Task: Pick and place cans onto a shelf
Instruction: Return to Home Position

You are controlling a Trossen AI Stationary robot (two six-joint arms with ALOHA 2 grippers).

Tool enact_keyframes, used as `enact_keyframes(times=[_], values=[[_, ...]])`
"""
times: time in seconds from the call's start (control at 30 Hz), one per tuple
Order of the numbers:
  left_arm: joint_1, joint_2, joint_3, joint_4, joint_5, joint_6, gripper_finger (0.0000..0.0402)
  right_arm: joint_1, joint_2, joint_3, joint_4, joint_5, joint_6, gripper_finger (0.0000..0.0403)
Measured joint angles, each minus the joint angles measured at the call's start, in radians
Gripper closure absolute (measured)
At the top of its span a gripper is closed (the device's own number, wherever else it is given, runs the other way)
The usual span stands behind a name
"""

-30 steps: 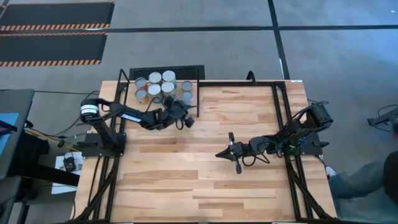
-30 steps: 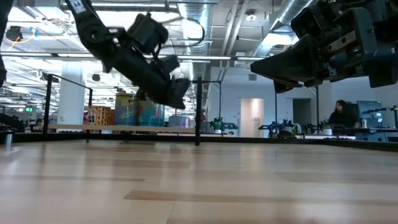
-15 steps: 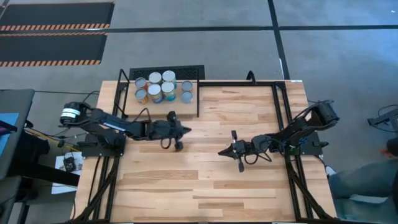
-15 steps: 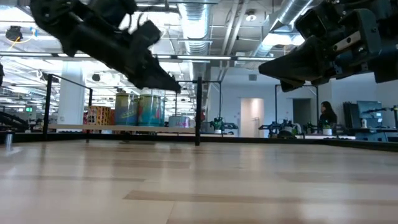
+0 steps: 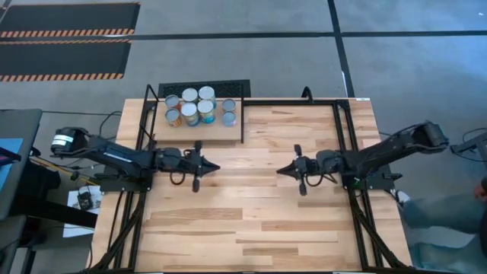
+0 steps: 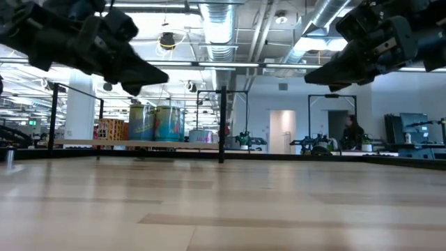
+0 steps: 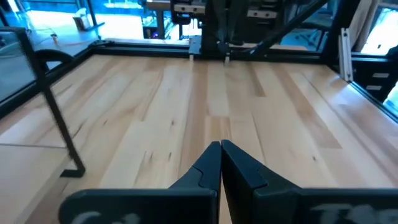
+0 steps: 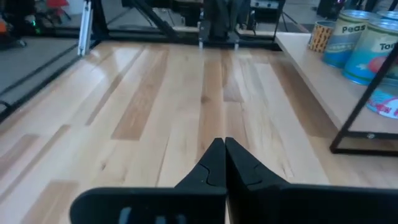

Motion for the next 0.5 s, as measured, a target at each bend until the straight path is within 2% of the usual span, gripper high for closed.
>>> enact_keyframes(times=[0.13,0.5], values=[[0.000,-0.092,-0.067,0.008,0.000,-0.003,0.0401,-0.033,-0.084,-0.004,-0.100,-0.006,-0.030,0.0396],[0.012,-0.382,-0.202,-0.013,0.053,-0.015,0.0401,-0.102,-0.375,-0.165,-0.089,-0.020,-0.039,0.0396]])
